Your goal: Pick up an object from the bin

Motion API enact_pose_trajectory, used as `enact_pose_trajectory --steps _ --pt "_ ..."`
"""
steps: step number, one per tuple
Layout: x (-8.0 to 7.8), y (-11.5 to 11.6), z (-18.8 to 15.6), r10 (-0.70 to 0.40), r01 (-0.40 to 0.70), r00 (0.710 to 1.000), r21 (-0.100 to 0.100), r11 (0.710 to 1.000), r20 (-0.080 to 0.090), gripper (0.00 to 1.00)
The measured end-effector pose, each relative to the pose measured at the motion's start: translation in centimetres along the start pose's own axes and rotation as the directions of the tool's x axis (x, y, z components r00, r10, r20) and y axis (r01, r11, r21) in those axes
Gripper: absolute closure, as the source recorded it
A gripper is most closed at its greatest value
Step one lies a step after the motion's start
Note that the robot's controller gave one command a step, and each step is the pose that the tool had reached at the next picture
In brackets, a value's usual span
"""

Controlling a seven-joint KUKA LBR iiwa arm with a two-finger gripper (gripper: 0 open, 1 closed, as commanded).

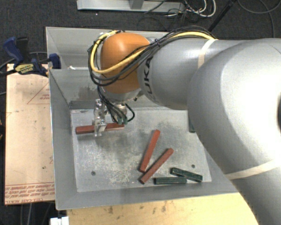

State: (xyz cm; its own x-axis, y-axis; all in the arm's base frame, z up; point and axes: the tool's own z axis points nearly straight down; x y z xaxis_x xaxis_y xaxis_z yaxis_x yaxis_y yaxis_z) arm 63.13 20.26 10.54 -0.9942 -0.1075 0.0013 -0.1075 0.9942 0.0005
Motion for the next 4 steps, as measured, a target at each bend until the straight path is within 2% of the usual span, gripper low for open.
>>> enact_pose_trajectory --steps 1,3,4 --pt "0.1 0.0 -2.1 0.001 -0.001 1.000 0.001 1.000 -0.006 1.00" --pt "-0.1 0.0 -6.1 0.001 -0.001 1.000 -0.002 1.000 0.007 1.00" --pt "-0.1 0.0 -7.1 0.001 -0.001 1.000 -0.001 1.000 0.007 1.00"
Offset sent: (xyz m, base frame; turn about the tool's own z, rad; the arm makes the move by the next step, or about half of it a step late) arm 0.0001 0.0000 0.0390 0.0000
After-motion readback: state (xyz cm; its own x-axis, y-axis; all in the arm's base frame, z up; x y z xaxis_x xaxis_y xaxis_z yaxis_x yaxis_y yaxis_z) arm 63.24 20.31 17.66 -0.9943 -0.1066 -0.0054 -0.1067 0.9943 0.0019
